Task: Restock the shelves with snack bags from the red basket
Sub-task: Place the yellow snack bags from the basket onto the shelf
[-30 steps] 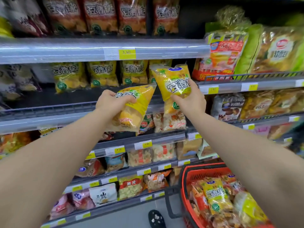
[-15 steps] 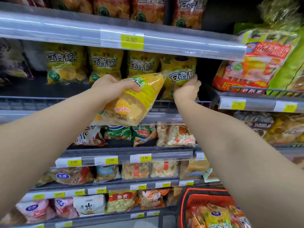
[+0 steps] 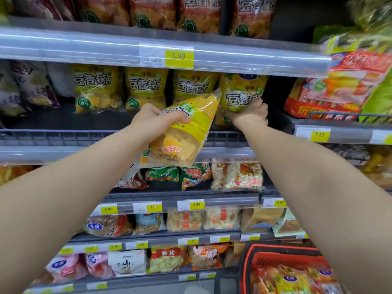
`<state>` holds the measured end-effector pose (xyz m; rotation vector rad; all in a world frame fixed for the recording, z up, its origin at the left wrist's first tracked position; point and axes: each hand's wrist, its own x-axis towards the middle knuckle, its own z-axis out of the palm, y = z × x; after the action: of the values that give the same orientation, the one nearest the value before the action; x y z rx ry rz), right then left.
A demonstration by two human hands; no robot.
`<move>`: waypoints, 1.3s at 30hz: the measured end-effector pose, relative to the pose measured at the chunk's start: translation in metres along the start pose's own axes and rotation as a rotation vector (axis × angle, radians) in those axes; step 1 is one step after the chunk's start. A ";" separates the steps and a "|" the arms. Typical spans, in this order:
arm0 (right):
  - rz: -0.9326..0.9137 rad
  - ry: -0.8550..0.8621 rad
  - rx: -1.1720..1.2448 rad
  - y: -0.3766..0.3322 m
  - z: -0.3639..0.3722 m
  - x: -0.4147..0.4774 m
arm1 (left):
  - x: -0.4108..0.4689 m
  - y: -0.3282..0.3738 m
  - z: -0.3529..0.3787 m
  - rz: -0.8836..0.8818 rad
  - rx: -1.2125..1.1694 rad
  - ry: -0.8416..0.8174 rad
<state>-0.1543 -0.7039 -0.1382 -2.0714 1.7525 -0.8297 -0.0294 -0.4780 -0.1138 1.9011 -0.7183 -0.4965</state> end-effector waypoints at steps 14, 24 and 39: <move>-0.335 -0.626 0.444 0.021 -0.078 -0.164 | -0.067 0.005 0.011 -0.095 -0.030 -0.037; -0.435 -0.664 0.481 0.028 -0.091 -0.222 | -0.105 -0.008 -0.002 -0.309 -0.435 -0.422; -0.169 -0.225 0.326 -0.008 -0.081 -0.178 | -0.047 -0.050 -0.037 0.335 0.623 -0.031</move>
<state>-0.2117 -0.5186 -0.1114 -2.0190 1.2477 -0.8281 -0.0277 -0.4058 -0.1431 2.2725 -1.2951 -0.0865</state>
